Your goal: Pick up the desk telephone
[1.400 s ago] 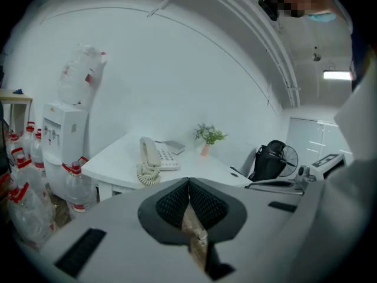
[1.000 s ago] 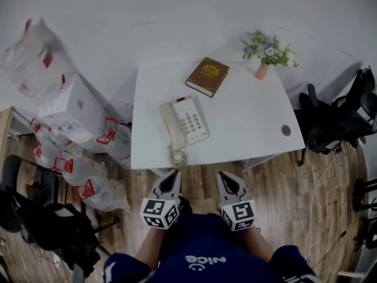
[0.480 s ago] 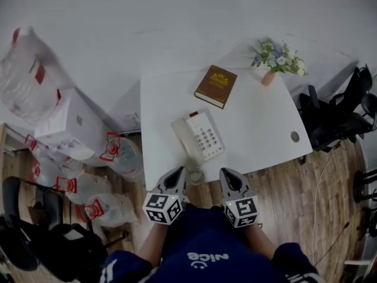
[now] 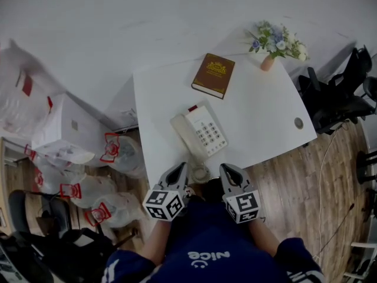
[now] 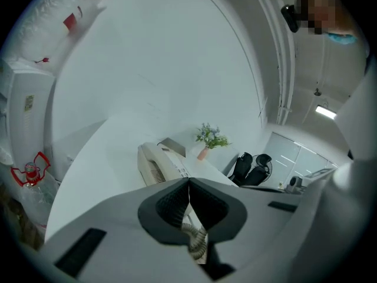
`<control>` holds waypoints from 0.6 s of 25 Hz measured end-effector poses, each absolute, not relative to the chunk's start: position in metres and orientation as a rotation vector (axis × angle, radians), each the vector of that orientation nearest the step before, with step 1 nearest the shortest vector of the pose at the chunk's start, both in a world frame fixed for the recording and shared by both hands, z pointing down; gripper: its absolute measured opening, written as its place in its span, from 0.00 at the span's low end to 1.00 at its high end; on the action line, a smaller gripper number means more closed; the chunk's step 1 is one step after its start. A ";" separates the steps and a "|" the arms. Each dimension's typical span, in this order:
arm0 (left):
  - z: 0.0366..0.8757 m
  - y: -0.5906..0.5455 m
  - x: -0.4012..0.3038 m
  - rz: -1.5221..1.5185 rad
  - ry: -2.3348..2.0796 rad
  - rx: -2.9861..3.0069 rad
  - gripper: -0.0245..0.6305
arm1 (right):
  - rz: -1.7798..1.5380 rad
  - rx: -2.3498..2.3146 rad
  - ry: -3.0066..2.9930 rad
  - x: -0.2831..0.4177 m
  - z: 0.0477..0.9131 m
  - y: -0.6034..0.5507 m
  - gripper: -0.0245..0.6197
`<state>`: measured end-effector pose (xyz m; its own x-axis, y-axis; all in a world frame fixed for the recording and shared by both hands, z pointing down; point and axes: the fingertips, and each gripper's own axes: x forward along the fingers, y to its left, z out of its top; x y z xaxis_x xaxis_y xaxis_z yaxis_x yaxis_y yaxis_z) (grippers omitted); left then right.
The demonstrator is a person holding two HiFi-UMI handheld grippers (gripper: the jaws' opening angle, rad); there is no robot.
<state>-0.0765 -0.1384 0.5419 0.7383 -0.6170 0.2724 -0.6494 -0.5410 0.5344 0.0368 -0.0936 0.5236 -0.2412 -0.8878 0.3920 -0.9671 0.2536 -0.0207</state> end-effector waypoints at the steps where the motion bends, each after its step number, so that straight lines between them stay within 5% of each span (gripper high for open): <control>1: 0.543 -0.139 -0.077 0.064 -0.954 2.304 0.06 | 0.380 1.713 -2.226 0.039 0.525 -0.095 0.07; 15: 0.545 -0.170 -0.068 0.030 -1.088 2.172 0.06 | 0.378 1.551 -2.324 0.060 0.516 -0.152 0.07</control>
